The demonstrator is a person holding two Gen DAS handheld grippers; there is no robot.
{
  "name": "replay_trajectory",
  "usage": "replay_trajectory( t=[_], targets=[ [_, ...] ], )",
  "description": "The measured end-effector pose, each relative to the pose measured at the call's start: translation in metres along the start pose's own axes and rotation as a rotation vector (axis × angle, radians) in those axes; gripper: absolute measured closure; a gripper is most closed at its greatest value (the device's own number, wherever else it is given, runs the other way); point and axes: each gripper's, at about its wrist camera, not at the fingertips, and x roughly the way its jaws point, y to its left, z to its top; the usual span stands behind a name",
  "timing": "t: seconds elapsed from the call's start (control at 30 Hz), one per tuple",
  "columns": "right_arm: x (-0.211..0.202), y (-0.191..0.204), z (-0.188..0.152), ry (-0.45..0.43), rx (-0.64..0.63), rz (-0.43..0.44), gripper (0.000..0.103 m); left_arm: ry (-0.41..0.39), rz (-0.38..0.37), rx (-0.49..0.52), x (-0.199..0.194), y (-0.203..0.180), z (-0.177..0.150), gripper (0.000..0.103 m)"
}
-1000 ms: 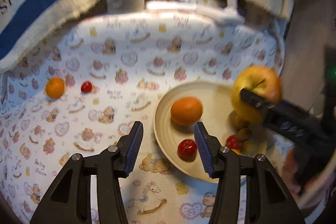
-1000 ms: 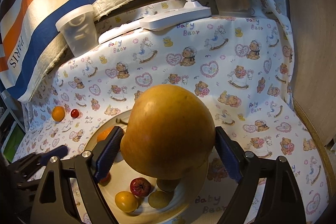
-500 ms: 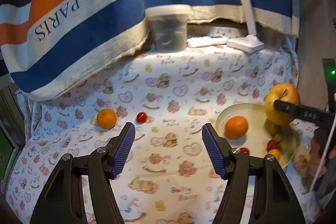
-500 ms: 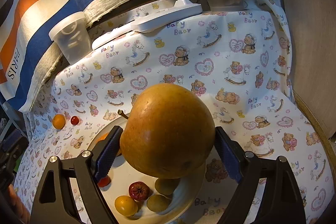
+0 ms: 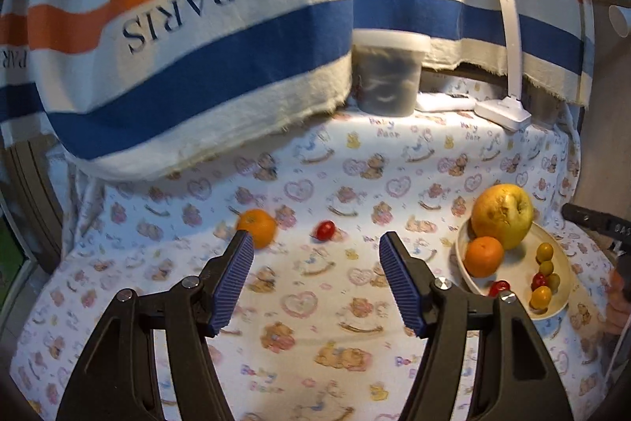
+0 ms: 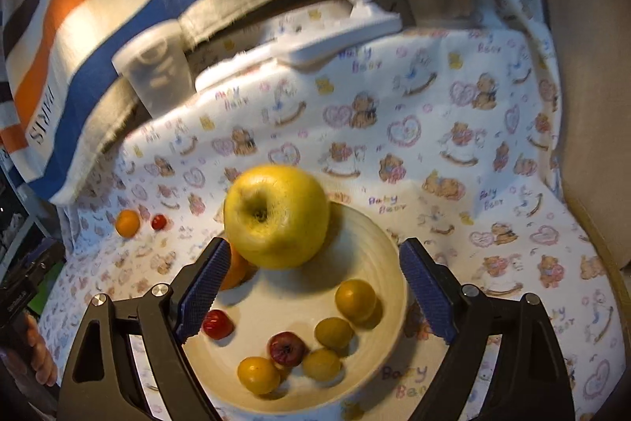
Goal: Organize fruits
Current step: 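Lower the large yellow apple onto the plate and open the right tool, then move the left tool to the orange while the right tool reaches the small red fruit on the cloth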
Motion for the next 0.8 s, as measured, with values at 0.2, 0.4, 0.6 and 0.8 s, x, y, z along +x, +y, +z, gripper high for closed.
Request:
replay_trajectory(
  t=[0.2,0.4,0.6,0.8],
  targets=[
    [-0.020,0.014,0.004,-0.061,-0.042,-0.011,0.014,-0.052,-0.002,-0.028,-0.011,0.026,0.013,0.038],
    [-0.035,0.033,0.006,-0.131,-0.118,-0.085,0.014,-0.049,0.028,-0.008,-0.004,0.041,0.023,0.032],
    [-0.057,0.048,0.031,-0.133,-0.100,-0.039,0.014,-0.054,0.022,-0.043,0.001,0.056,0.026,0.031],
    [-0.082,0.076,0.060,-0.140,-0.129,-0.030,0.014,-0.057,0.001,-0.049,0.003,0.064,0.029,0.029]
  ],
)
